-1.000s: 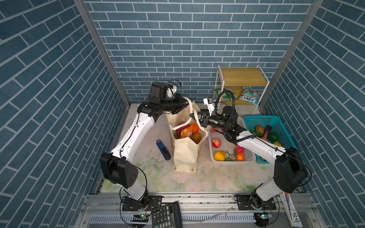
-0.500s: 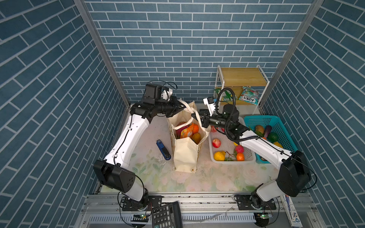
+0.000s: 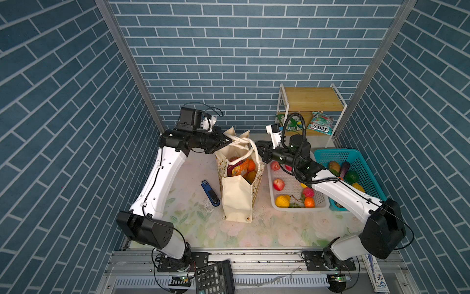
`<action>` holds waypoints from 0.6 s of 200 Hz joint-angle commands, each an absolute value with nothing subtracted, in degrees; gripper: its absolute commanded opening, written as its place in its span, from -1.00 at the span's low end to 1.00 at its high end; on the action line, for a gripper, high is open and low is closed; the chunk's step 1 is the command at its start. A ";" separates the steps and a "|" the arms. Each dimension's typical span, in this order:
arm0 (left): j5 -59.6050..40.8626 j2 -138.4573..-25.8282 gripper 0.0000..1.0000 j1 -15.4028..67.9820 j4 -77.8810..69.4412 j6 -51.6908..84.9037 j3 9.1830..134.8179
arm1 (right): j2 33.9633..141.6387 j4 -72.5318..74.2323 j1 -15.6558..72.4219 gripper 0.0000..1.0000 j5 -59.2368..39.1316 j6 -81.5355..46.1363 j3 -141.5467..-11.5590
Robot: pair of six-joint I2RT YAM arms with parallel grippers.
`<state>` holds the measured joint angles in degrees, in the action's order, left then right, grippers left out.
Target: Place the food into the grocery bag and tie it
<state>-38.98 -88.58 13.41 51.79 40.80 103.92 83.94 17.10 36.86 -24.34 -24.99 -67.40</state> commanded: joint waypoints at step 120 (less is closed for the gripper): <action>-27.85 -83.73 -1.00 5.65 60.91 31.49 99.79 | 73.65 15.28 35.25 -1.00 -3.41 -23.07 -60.03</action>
<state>-34.98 -85.78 8.36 58.11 34.39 101.16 77.19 15.14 36.97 -13.56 -23.92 -61.17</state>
